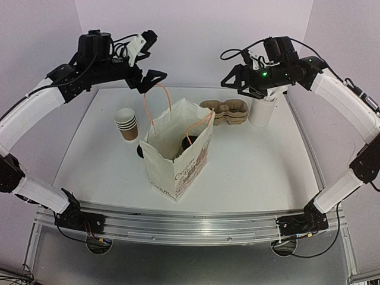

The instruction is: Pack the takeout coffee

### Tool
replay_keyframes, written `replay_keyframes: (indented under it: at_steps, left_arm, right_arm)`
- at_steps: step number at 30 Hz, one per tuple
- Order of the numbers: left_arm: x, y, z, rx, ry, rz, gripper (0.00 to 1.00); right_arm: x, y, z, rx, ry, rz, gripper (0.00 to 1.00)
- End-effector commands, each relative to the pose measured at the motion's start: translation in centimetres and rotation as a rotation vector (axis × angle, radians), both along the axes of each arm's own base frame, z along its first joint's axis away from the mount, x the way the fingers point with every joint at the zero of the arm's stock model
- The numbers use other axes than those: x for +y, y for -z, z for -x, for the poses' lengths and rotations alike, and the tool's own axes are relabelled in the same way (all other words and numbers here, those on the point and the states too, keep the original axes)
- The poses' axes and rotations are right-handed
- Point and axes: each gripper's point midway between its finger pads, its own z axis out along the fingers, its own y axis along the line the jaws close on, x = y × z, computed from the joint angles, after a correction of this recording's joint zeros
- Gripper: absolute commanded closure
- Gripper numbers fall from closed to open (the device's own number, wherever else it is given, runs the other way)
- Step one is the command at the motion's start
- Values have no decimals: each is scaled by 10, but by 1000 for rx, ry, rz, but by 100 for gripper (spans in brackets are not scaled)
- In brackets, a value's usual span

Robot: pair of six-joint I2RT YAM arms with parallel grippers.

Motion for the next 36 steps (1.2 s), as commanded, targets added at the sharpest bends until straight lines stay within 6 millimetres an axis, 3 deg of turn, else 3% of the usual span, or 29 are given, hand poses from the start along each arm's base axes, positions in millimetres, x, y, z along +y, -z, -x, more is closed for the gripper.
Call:
replay_keyframes:
  at_steps: [1,3,5,10,13,19,23,28,32,36]
  left_arm:
    - [68,-19,-20,10,-184,47,0]
    - [87,-5,-18,0,-211,5,1]
    - [95,24,-7,22,-196,-49,2]
    - [97,106,33,119,-54,-159,7]
    - [89,144,56,168,74,-200,11]
    - [72,180,76,299,202,-179,23]
    - [56,196,89,298,277,-193,24]
    - [35,209,104,321,340,-197,27]
    - [22,214,114,317,381,-188,27]
    - [13,219,115,330,404,-187,28]
  right_arm:
    - [17,-8,12,57,-74,-82,20]
    - [19,0,16,98,-87,-93,21]
    - [21,10,20,146,-87,-99,21]
    - [14,32,28,209,-55,-80,21]
    - [10,38,27,221,-29,-67,20]
    - [5,46,20,228,29,-40,20]
    - [-31,48,7,184,202,51,20]
    - [-87,13,-19,26,421,199,23]
    - [-130,6,-48,1,537,328,29]
    - [-170,7,-91,4,624,356,37]
